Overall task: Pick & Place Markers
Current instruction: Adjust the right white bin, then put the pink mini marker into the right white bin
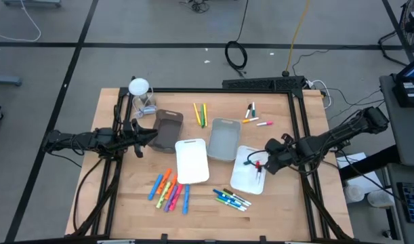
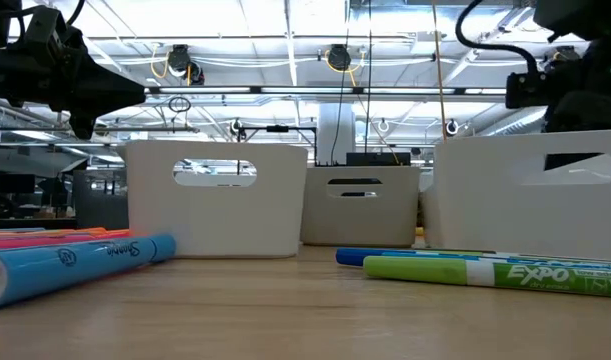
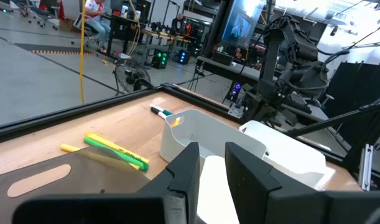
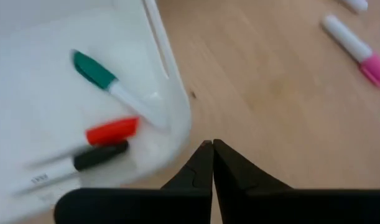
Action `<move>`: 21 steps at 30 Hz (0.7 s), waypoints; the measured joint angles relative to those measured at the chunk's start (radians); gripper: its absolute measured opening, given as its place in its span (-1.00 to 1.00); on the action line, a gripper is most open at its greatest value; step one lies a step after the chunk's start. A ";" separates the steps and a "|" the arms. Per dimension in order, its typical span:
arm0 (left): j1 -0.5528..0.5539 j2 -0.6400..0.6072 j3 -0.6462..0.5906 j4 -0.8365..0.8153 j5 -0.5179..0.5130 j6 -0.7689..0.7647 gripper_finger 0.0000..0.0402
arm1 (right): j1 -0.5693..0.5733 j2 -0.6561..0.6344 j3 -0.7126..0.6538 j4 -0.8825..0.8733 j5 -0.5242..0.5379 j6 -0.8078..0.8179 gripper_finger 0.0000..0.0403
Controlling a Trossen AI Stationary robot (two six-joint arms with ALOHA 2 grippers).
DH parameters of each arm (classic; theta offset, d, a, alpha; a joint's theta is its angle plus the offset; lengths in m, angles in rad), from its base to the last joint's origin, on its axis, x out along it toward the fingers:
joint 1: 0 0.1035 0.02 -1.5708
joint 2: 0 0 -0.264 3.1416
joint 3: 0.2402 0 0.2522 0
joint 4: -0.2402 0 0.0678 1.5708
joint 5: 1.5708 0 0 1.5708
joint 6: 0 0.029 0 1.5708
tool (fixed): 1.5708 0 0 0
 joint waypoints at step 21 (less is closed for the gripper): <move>0.000 0.000 0.000 0.000 0.000 0.000 -0.61 | -0.780 -0.143 0.268 0.293 0.040 -0.915 -1.00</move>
